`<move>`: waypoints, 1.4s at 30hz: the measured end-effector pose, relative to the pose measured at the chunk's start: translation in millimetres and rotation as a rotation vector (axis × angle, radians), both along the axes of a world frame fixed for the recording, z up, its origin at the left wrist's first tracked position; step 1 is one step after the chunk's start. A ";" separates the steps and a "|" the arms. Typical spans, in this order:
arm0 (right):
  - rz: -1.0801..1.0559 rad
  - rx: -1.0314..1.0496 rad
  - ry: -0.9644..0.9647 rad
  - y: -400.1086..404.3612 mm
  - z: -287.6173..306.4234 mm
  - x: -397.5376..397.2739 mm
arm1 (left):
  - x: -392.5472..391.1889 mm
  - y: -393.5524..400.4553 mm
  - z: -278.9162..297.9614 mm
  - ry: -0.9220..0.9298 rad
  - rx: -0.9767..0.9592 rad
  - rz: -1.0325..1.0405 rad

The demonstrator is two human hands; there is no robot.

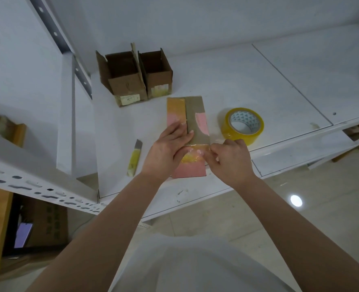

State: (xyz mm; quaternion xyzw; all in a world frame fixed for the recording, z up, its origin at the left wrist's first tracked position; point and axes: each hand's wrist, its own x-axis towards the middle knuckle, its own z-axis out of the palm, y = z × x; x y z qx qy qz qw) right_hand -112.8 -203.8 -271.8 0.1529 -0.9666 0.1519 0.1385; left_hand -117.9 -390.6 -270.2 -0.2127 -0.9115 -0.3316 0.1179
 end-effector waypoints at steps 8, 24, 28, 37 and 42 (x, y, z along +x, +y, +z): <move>0.103 -0.017 -0.141 31.2 4.4 -19.2 | -1.8 -1.4 -0.7 -0.015 0.048 -0.009; 0.308 -0.171 -0.189 11.5 11.5 -31.2 | -4.4 -3.3 -1.2 -0.042 0.036 -0.023; 0.320 -0.125 -0.239 15.3 18.4 -38.4 | -4.6 -3.4 -0.5 -0.040 0.025 -0.017; 0.287 0.013 -0.160 17.0 15.6 -36.5 | -3.8 -5.7 1.7 -0.060 0.037 -0.029; 0.195 0.236 -0.114 8.8 4.0 -31.6 | 0.3 4.2 0.6 0.051 -0.033 0.049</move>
